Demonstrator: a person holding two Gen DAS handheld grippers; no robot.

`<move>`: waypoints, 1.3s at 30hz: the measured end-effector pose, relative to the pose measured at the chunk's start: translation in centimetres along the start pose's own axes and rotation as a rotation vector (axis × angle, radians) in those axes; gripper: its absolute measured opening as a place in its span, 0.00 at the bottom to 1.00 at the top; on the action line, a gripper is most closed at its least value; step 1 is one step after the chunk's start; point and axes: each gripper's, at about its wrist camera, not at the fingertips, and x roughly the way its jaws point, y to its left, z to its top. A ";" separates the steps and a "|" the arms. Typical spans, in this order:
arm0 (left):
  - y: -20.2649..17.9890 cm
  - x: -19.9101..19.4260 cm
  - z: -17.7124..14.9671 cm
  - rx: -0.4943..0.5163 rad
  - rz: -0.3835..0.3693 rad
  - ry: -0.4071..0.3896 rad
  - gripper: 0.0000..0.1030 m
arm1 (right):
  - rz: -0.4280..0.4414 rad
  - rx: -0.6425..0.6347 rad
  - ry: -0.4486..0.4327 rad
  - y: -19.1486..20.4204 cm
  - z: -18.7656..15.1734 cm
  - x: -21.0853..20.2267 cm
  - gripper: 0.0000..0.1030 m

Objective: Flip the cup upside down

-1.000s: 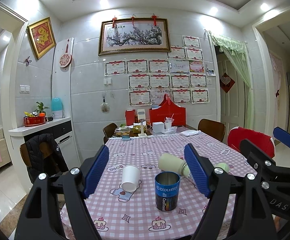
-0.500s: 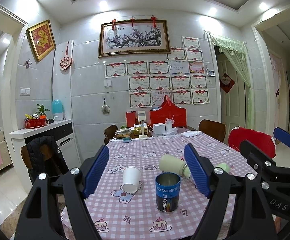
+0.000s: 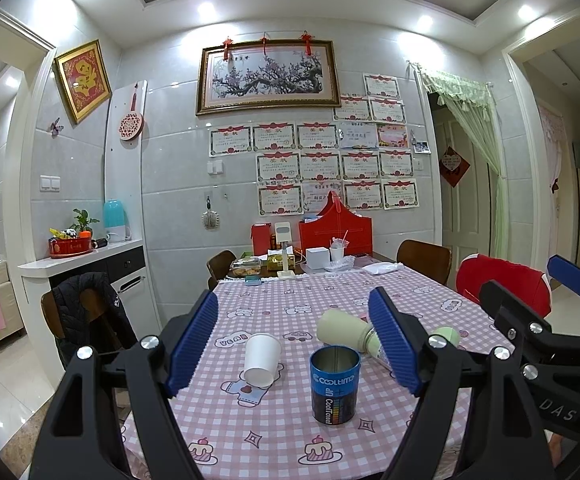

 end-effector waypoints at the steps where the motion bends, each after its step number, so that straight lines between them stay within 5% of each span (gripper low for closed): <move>1: 0.0 0.0 0.0 0.000 0.000 0.001 0.75 | -0.001 -0.001 0.000 0.0 0.0 0.0 0.92; 39: 0.3 0.6 -1.2 0.006 0.002 0.014 0.75 | 0.003 0.006 0.023 0.0 -1.4 0.5 0.92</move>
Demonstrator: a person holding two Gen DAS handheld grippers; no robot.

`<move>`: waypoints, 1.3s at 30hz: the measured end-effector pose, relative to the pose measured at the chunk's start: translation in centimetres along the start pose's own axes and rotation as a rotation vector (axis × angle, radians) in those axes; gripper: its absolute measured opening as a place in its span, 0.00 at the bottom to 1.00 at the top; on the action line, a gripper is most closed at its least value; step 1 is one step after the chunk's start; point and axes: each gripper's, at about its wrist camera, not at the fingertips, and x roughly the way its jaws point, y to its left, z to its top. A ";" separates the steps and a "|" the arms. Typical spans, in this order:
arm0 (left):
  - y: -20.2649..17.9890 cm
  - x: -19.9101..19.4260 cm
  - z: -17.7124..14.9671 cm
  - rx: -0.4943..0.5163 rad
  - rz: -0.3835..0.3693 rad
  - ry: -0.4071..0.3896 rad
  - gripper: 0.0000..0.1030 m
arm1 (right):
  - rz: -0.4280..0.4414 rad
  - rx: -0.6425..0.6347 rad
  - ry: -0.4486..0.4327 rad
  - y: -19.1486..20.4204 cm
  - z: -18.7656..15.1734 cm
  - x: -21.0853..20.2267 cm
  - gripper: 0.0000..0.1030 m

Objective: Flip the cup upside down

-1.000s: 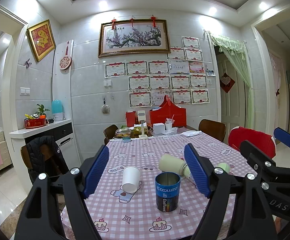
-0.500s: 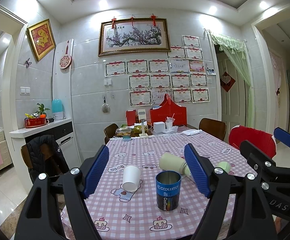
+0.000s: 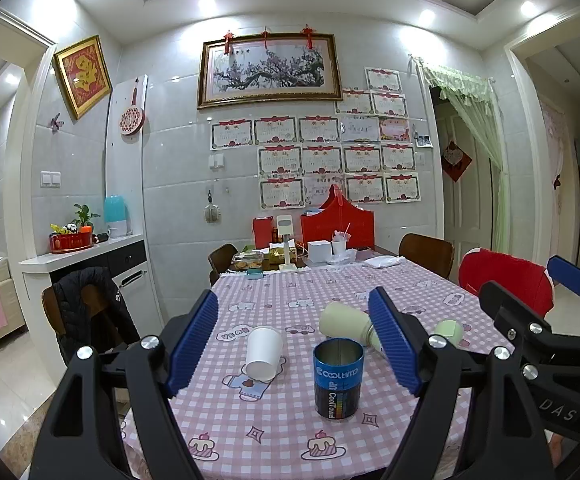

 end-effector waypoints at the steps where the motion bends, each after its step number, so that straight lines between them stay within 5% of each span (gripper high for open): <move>1: 0.1 0.1 -0.1 0.000 0.000 0.002 0.75 | 0.000 0.000 0.001 0.0 -0.1 0.1 0.92; 25: -0.4 3.1 -1.5 0.005 0.001 0.053 0.75 | 0.001 0.014 0.059 -0.4 -0.5 2.3 0.92; 39: -1.0 6.2 -3.3 0.052 0.074 0.103 0.75 | -0.009 0.001 0.143 -0.3 -2.1 5.5 0.92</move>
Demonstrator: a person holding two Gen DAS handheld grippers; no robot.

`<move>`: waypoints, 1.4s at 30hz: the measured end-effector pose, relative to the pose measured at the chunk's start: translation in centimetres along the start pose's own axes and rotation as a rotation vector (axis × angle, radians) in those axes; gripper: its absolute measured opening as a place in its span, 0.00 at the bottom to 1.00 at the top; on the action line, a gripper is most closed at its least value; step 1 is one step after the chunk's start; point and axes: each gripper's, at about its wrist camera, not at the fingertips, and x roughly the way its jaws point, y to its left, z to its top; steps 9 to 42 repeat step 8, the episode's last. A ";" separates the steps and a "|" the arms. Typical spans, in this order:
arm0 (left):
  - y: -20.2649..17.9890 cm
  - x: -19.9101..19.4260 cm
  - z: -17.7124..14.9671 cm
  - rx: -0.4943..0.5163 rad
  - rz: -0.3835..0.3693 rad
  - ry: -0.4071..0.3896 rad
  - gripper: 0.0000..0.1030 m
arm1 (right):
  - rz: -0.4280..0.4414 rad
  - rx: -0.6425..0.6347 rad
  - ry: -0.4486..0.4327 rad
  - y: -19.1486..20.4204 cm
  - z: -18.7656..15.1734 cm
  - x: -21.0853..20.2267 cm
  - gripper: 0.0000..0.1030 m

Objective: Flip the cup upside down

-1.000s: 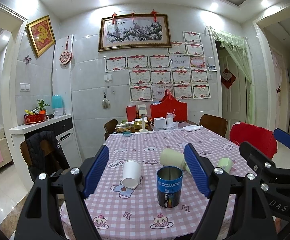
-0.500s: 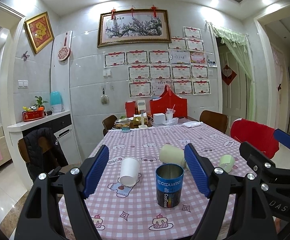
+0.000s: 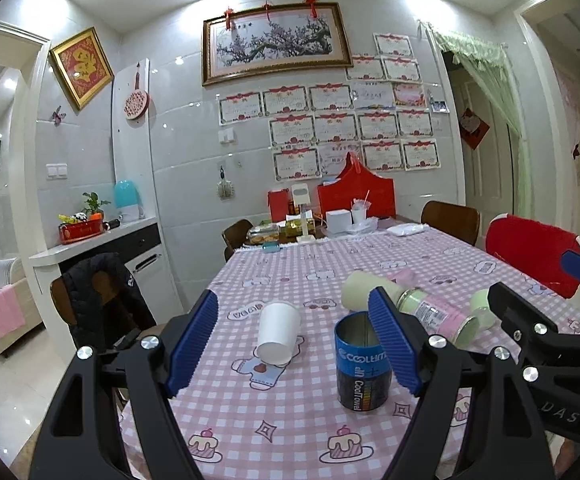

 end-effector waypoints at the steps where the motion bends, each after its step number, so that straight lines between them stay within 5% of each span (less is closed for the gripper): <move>1: 0.1 0.3 -0.2 -0.006 -0.010 0.010 0.75 | -0.004 -0.002 0.007 0.0 -0.1 0.3 0.92; 8: 0.3 2.5 -1.2 -0.020 0.008 0.063 0.75 | -0.039 -0.001 0.064 -0.2 -1.2 2.2 0.92; 42: 0.3 2.5 -1.2 -0.020 0.008 0.063 0.75 | -0.039 -0.001 0.064 -0.2 -1.2 2.2 0.92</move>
